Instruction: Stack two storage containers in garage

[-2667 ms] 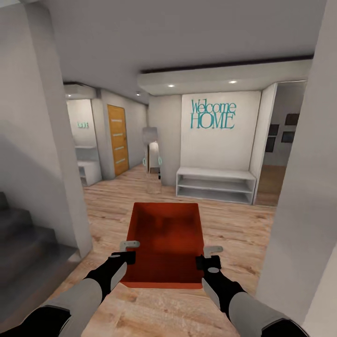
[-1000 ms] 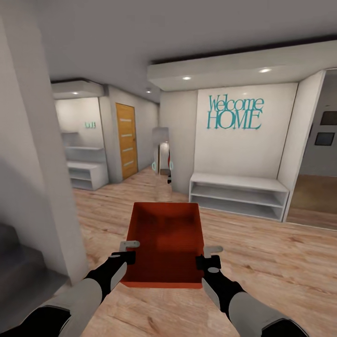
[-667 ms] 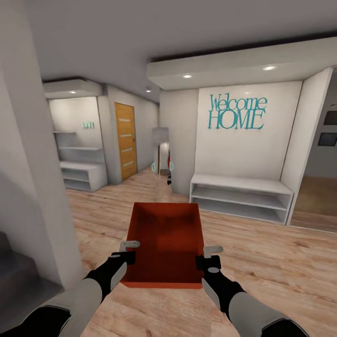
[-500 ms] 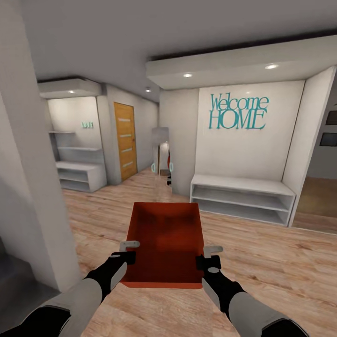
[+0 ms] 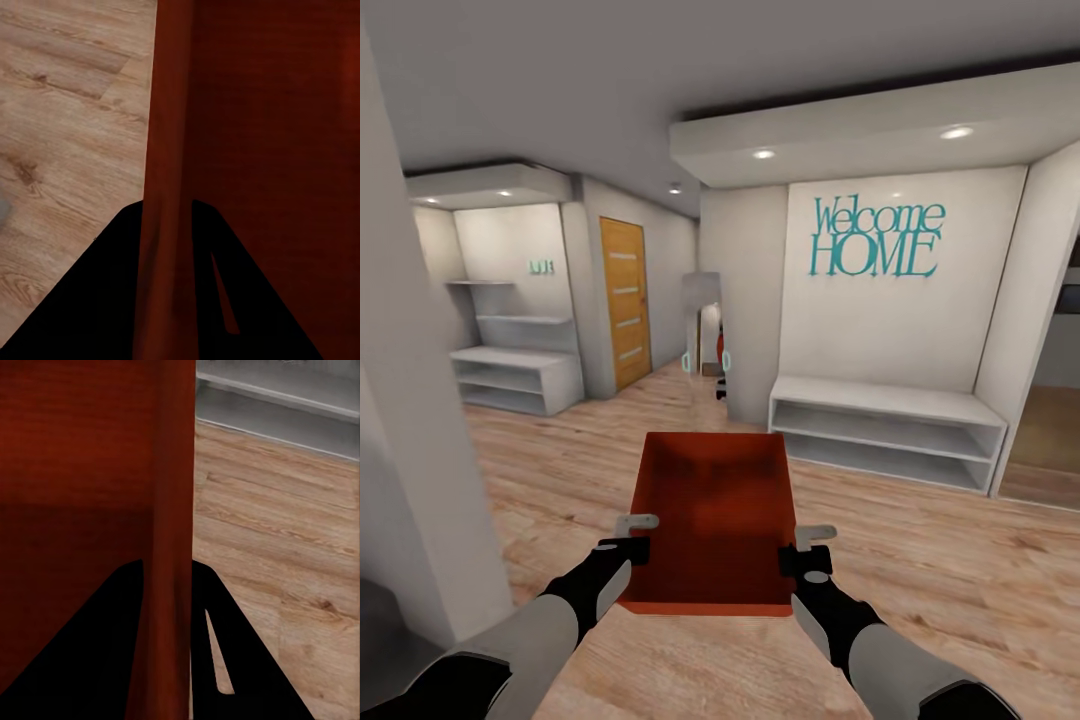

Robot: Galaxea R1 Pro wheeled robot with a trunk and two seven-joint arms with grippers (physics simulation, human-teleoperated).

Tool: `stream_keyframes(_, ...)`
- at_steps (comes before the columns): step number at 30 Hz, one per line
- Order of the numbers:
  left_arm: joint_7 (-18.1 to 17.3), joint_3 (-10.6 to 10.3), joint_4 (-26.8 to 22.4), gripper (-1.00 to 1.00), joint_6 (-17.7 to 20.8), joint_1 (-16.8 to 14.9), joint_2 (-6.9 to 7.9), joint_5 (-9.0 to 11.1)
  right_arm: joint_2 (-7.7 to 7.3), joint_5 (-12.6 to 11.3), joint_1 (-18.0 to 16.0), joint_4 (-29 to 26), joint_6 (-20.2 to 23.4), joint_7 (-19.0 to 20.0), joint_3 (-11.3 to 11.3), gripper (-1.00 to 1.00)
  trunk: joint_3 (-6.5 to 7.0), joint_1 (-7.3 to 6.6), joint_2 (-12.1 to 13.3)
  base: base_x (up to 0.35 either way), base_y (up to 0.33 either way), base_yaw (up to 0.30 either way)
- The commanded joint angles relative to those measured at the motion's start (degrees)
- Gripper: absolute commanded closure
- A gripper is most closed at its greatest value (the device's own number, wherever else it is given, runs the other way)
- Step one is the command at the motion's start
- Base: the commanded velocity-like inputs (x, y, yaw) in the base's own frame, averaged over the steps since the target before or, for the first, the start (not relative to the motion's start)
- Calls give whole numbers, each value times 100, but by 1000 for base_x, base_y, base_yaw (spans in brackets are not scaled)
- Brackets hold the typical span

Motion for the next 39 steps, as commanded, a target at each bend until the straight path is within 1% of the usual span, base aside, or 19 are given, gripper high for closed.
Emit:
stream_keyframes(1,129,183,-31,100,-218,-8,199,-94,-5,-99,-4,118,-36,-43,-53,100,-7,4,-5,322,0,0)
stream_keyframes(18,131,183,-31,100,-218,-8,197,-93,-2,-99,-4,118,-35,-50,-55,100,-7,4,-5,322,0,3)
stream_keyframes(31,130,183,-31,100,-218,-8,197,-91,-9,-99,-4,118,-37,-52,-62,100,-7,4,-5,322,0,228)
stream_keyframes(39,130,183,-31,100,-218,-8,197,-90,-11,-99,-4,118,-32,-50,-62,100,-7,4,-5,322,0,48)
